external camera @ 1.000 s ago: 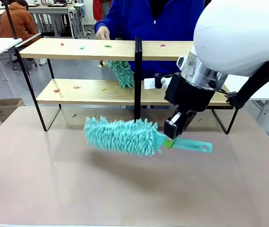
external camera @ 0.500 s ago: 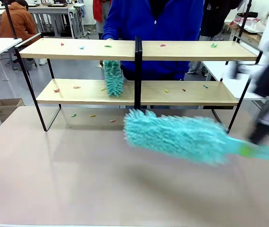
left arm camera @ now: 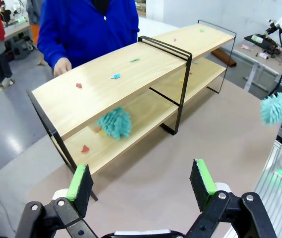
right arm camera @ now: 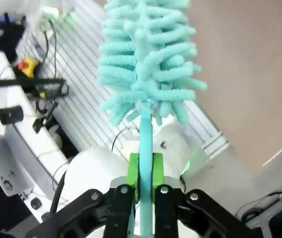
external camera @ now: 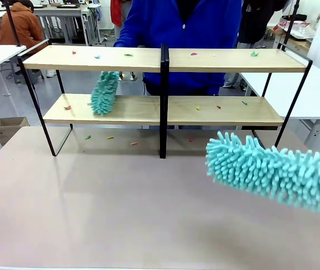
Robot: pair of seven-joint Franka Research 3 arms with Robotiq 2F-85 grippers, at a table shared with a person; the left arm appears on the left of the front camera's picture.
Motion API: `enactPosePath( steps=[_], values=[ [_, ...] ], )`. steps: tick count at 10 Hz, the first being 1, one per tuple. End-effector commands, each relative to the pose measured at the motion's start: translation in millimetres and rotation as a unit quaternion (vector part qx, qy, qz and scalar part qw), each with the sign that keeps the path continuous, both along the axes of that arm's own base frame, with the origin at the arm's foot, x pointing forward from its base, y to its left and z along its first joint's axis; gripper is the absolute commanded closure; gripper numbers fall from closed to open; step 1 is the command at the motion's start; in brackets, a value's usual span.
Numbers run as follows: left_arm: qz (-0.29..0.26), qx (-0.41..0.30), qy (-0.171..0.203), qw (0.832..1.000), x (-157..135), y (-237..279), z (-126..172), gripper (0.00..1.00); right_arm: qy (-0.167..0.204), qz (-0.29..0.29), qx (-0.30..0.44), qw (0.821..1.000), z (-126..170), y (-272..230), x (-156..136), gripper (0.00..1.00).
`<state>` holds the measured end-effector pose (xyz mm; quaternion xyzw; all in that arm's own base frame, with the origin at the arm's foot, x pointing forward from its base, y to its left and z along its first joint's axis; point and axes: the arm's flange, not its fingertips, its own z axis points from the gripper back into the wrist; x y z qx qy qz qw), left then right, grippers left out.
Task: Clean the shelves.
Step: Clean a randomly selected level of the Shelf with the Duster.
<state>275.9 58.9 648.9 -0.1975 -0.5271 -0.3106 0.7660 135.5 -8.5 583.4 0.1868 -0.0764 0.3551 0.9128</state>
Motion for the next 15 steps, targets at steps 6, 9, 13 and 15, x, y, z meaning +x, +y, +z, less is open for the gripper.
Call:
enactPosePath(
  steps=[6, 9, 13, 15],
  values=[
    [0.0, -0.002, -0.001, 1.0, 1.0, -0.2, -0.3, 0.0, 0.015, 0.01, -0.015, 1.0, 2.3, 1.8, -11.7, 0.88],
    [0.0, -0.002, -0.001, 1.0, 1.0, -0.2, -0.3, 0.0, -0.002, -0.023, -0.037, 0.999, -13.2, 53.0, 16.3, 0.88],
    [0.0, -0.002, -0.001, 1.0, 1.0, -0.2, -0.3, 0.0, -0.05, -0.083, -0.054, 0.994, -82.2, 209.8, 68.1, 0.88],
    [0.0, -0.002, -0.001, 1.0, 1.0, -0.2, -0.3, 0.0, -0.039, -0.075, -0.095, 0.992, -105.1, 262.3, 75.0, 0.88]
  ],
)
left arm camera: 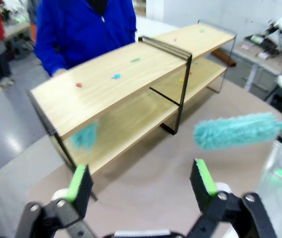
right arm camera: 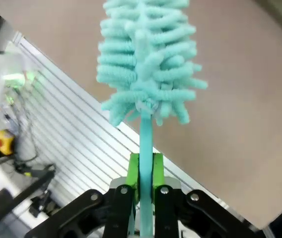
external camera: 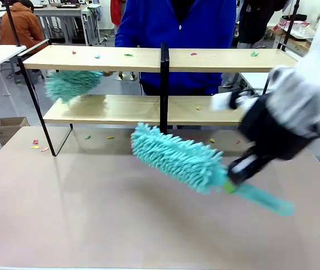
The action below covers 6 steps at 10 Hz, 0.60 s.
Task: Clean the shelves.
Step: Clean a randomly selected level of the Shelf with the Duster.
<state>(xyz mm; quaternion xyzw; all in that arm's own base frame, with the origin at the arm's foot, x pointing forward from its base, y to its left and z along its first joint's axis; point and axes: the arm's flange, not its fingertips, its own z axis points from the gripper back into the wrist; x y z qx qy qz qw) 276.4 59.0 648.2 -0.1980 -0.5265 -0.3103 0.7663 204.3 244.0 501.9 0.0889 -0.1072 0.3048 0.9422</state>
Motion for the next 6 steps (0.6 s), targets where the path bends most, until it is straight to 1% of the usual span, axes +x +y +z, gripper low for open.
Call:
enactPosePath(
  steps=[1, 2, 3, 4, 5, 6],
  values=[
    [0.0, -0.002, -0.002, 1.0, 0.6, -0.4, 0.3, 0.0, 0.053, 0.042, -0.029, 0.997, -20.2, 3.8, 0.8, 0.88],
    [0.0, -0.002, -0.002, 1.0, 0.6, -0.4, 0.3, 0.0, 0.0, 0.0, 0.0, 1.0, 0.0, 0.0, 0.0, 0.88],
    [0.0, -0.002, -0.002, 1.0, 0.6, -0.4, 0.3, 0.0, 0.0, 0.0, 0.0, 1.0, 0.0, 0.0, 0.0, 0.88],
    [0.0, -0.002, -0.002, 1.0, 0.6, -0.4, 0.3, 0.0, 0.027, 0.021, -0.02, 0.999, -25.0, 18.9, 0.7, 0.88],
    [0.0, -0.002, -0.002, 1.0, 0.6, -0.4, 0.3, 0.0, 0.028, 0.028, -0.044, 0.998, -26.3, 16.5, -3.1, 0.88],
    [0.0, -0.002, -0.002, 1.0, 0.6, -0.4, 0.3, 0.0, 0.047, 0.043, -0.064, 0.996, -25.6, 4.7, -7.3, 0.88]
  ],
)
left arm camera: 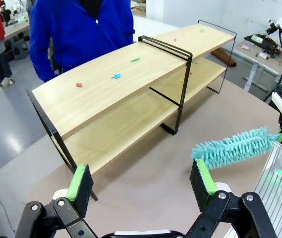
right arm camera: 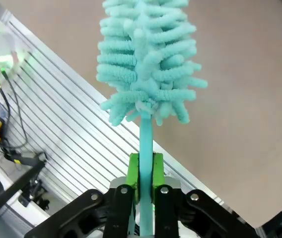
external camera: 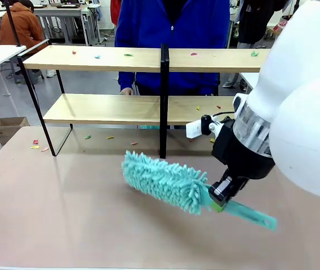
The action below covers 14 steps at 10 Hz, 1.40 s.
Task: Clean the shelves.
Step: Clean a randomly selected level of the Shelf with the Duster.
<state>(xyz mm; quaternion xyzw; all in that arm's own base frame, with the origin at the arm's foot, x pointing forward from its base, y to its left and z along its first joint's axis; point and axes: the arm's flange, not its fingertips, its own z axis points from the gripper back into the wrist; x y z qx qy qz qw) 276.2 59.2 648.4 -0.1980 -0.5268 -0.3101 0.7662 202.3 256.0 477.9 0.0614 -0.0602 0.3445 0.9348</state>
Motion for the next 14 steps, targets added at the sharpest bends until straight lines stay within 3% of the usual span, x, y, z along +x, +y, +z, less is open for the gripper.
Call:
enactPosePath(
  steps=[1, 3, 4, 9, 11, 12, 13, 14],
  values=[
    [0.0, -0.001, -0.001, 1.0, 0.7, -0.6, 0.2, 0.0, 0.026, 0.03, 0.016, 0.999, 11.9, -41.2, -22.5, 0.88],
    [0.0, -0.001, -0.001, 1.0, 0.7, -0.6, 0.2, 0.0, 0.028, 0.027, 0.013, 0.999, 19.2, -69.8, -47.7, 0.88],
    [0.0, -0.001, -0.001, 1.0, 0.7, -0.6, 0.2, 0.0, 0.024, 0.017, 0.016, 0.999, 15.5, -61.2, -38.1, 0.88],
    [0.0, -0.001, -0.001, 1.0, 0.7, -0.6, 0.2, 0.0, -0.016, -0.089, 0.04, 0.995, -18.6, 49.2, 83.0, 0.88],
    [0.0, -0.001, -0.001, 1.0, 0.7, -0.6, 0.2, 0.0, -0.051, -0.133, 0.066, 0.988, -33.8, 87.7, 115.8, 0.88],
    [0.0, -0.001, -0.001, 1.0, 0.7, -0.6, 0.2, 0.0, -0.042, -0.141, 0.044, 0.988, -43.3, 100.1, 122.6, 0.88],
    [0.0, -0.001, -0.001, 1.0, 0.7, -0.6, 0.2, 0.0, 0.071, -0.065, -0.125, 0.988, -45.2, 94.9, 97.7, 0.88],
    [0.0, -0.001, -0.001, 1.0, 0.7, -0.6, 0.2, 0.0, -0.03, -0.117, 0.07, 0.99, -44.0, 81.4, 114.6, 0.88]
  ],
)
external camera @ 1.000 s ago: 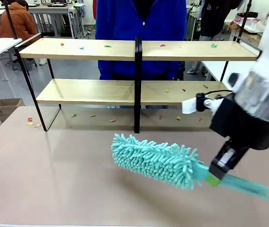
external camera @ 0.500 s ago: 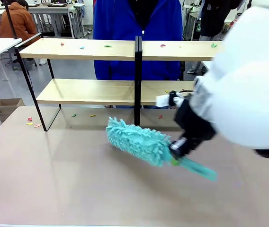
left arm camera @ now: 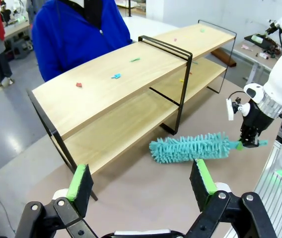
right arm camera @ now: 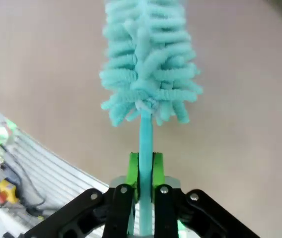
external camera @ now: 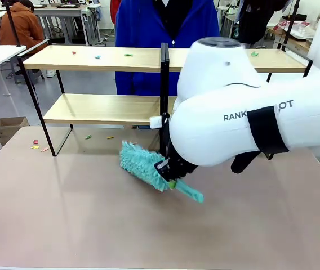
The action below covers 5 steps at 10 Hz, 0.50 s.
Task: Clean the shelves.
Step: Clean a randomly selected level of the Shelf with the Duster.
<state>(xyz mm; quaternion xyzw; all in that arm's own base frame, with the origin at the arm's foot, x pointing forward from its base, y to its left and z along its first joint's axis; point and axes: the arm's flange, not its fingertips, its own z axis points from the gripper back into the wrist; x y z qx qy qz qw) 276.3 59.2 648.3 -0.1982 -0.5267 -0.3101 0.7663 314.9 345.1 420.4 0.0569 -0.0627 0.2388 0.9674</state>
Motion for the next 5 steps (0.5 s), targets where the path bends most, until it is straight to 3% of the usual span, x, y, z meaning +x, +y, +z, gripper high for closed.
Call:
enactPosePath(
  steps=[1, 3, 5],
  values=[
    [0.0, -0.001, -0.002, 1.0, 0.6, -0.6, 0.3, 0.0, -0.005, 0.001, 0.006, 1.0, -0.3, -0.8, 0.6, 0.88],
    [0.0, -0.001, -0.002, 1.0, 0.6, -0.6, 0.3, 0.0, -0.027, -0.034, 0.053, 0.998, -15.7, 13.5, 23.2, 0.88],
    [0.0, -0.001, -0.002, 1.0, 0.6, -0.6, 0.3, 0.0, -0.015, -0.038, 0.096, 0.995, -21.0, 19.8, 33.5, 0.88]
  ],
)
